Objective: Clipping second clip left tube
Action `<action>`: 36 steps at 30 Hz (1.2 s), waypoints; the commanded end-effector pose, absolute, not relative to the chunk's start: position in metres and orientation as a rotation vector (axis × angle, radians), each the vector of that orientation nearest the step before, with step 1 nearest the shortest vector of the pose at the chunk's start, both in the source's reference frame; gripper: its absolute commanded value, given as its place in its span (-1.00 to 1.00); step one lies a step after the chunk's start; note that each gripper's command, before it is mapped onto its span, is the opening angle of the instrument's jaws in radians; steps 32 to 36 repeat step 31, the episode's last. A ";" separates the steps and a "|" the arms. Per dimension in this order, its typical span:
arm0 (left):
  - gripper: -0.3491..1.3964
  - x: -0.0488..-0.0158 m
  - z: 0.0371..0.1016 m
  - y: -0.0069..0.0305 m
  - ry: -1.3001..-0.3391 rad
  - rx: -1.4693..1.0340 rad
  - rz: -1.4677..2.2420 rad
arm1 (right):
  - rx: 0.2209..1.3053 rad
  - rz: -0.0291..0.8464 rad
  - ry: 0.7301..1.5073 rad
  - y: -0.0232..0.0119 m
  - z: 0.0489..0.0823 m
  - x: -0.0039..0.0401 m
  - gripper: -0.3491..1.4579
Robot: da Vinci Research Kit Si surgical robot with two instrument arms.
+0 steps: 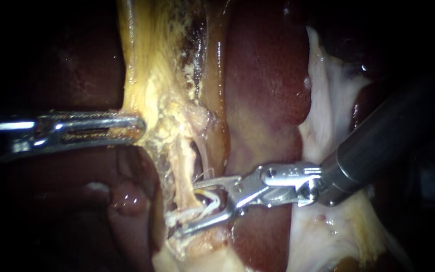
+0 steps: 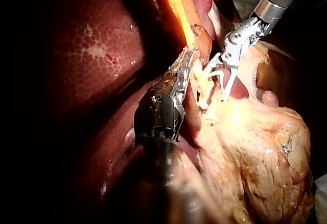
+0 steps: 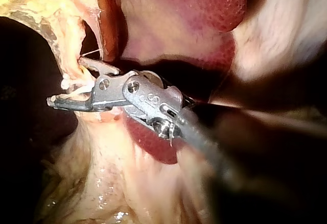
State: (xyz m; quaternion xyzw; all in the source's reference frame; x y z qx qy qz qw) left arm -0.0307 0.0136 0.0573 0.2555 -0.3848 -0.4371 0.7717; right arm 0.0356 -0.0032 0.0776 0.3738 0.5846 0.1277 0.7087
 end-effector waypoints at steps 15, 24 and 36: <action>-1.00 -0.0307 0.0573 0.0136 -0.834 0.554 -0.947 | 0.827 0.302 1.299 -0.0035 0.0784 0.0365 -0.91; -1.00 -0.0307 0.0573 0.0136 -0.834 0.554 -0.947 | 0.805 0.317 1.272 -0.0026 0.0786 0.0357 -1.00; -1.00 -0.0306 0.0573 0.0136 -0.834 0.551 -0.949 | 0.804 0.315 1.270 -0.0027 0.0785 0.0357 -1.00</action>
